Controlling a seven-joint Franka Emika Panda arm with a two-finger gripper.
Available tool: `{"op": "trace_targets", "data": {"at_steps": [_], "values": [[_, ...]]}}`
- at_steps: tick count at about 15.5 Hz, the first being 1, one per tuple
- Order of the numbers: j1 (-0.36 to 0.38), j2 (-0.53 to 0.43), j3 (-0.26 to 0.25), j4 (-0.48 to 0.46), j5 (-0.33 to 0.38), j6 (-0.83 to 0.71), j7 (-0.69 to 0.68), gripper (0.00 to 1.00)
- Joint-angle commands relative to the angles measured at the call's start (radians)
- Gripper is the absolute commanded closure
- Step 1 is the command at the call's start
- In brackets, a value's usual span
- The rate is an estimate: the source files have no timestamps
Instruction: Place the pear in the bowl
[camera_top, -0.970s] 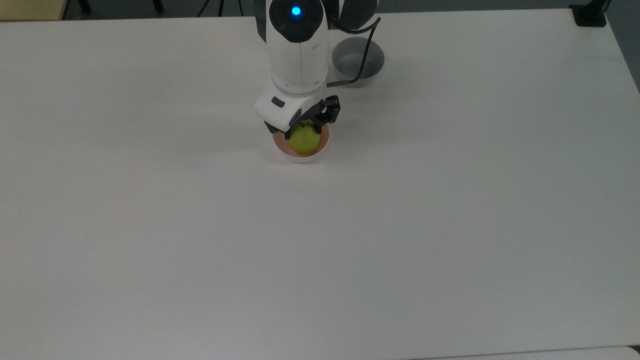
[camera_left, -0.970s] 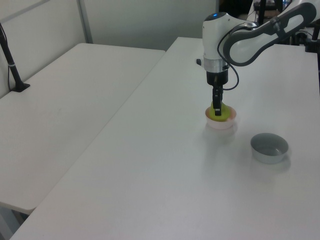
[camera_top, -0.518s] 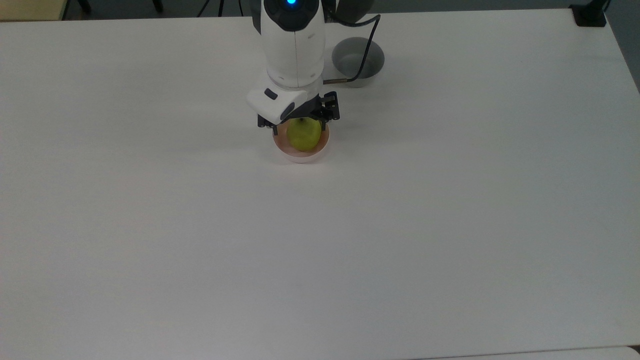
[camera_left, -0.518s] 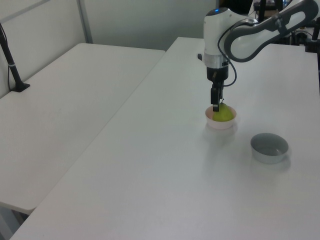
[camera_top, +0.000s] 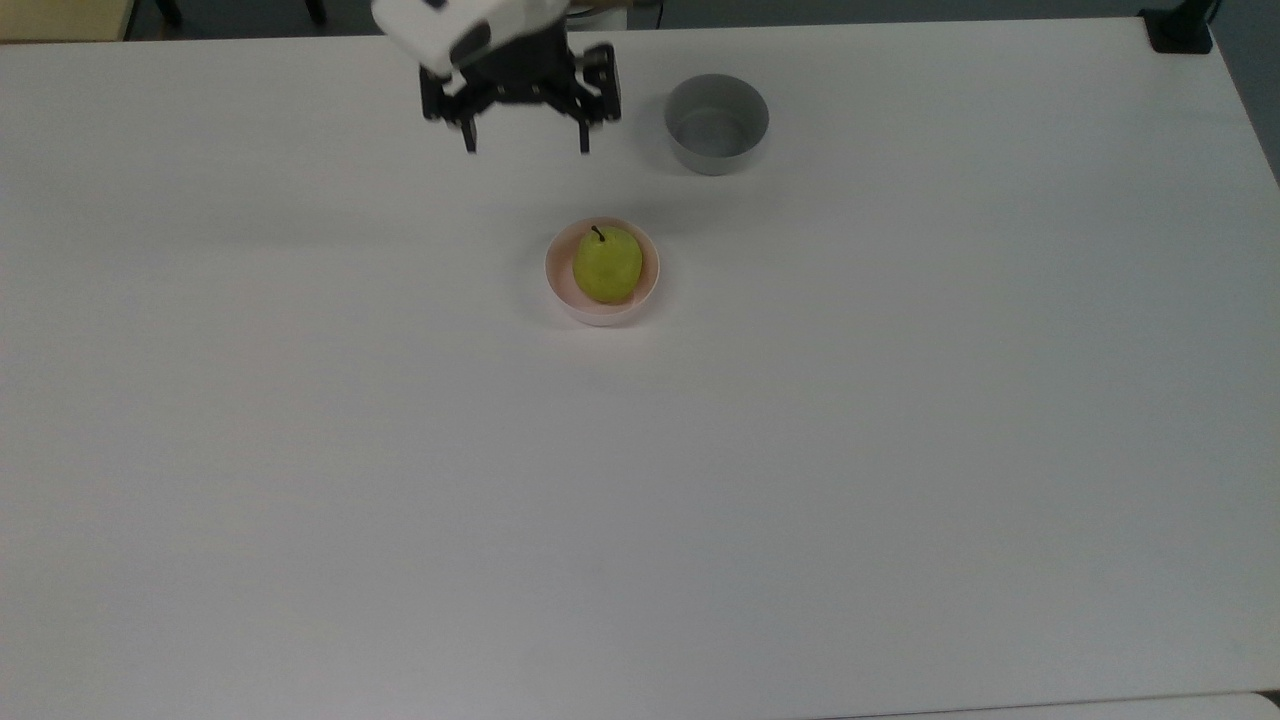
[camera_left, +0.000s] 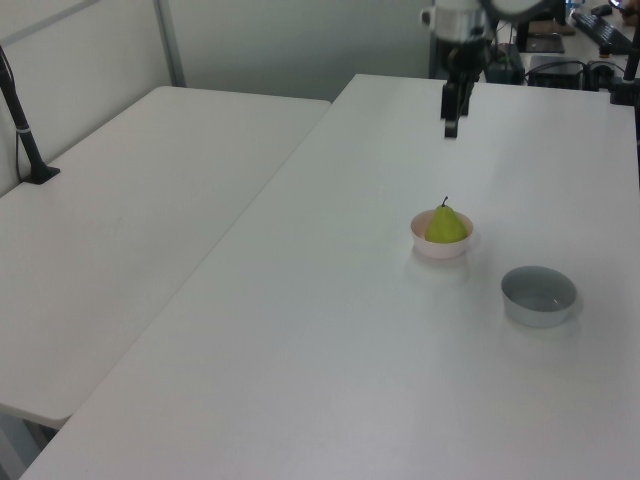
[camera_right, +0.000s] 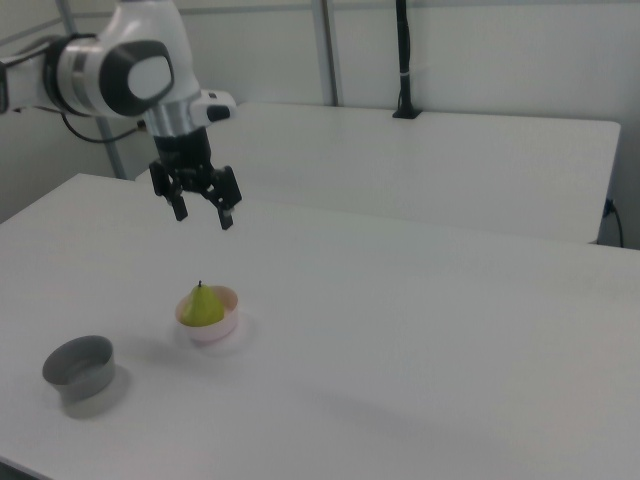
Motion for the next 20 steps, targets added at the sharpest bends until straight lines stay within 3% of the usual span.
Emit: {"op": "trace_targets", "data": {"at_steps": [1, 5, 8, 10, 20], "values": [[0.005, -0.058, -0.021, 0.016, -0.014, -0.062, 0.02, 0.0], [0.004, -0.07, -0.065, 0.037, -0.004, -0.087, -0.003, 0.0], [-0.007, -0.056, -0.071, 0.059, 0.002, -0.047, -0.063, 0.0], [-0.004, -0.058, -0.11, 0.073, 0.035, -0.044, -0.083, 0.0], [-0.002, -0.058, -0.11, 0.082, 0.054, -0.044, -0.073, 0.0]]}}
